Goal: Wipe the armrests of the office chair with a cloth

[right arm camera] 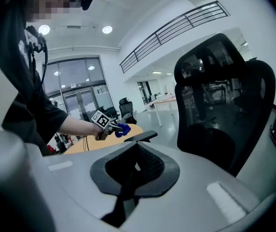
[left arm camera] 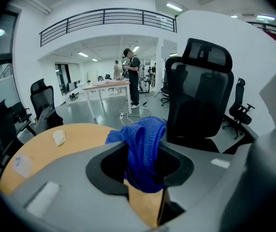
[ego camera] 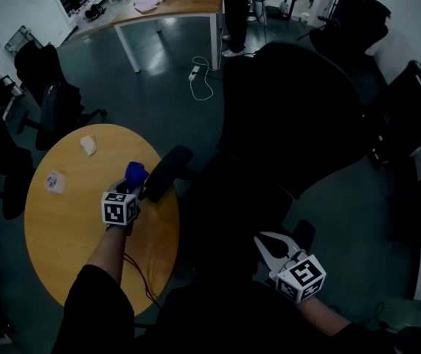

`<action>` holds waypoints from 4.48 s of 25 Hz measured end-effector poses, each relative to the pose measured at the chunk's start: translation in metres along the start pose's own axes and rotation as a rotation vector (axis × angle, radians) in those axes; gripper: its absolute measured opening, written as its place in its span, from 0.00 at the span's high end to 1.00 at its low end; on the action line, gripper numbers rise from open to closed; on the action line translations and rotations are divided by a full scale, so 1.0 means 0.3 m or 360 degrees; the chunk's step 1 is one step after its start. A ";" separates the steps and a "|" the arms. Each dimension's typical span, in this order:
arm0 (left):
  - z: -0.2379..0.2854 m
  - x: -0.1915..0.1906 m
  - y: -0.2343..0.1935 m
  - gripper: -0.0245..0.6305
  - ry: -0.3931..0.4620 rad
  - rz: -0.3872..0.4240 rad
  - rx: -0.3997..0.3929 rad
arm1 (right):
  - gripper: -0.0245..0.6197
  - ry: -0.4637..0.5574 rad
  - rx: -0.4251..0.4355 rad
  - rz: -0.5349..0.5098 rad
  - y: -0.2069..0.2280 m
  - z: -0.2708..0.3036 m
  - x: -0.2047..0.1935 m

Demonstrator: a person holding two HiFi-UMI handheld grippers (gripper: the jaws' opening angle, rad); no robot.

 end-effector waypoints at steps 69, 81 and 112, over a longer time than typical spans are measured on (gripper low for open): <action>-0.453 -0.326 0.528 0.73 0.0119 -0.0169 0.0151 | 0.95 0.0045 0.0366 -0.0081 -0.076 -0.200 -0.115; -0.417 -0.114 0.719 0.73 0.0428 0.0223 -0.0433 | 0.95 0.0124 -0.0116 0.0007 -0.295 -0.421 -0.252; 0.133 0.188 1.767 0.73 0.0195 0.0394 -0.0838 | 0.95 0.0188 -0.0614 0.0308 0.124 -1.181 -0.554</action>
Point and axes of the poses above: the fingertips, and each gripper's own axes: z forward along the fingers, y to its right, x out of its top, the point moved 9 cm from there along -z, backward along the fingers, and after that the axes turned 6 degrees about -x, right-handed, at the moved point
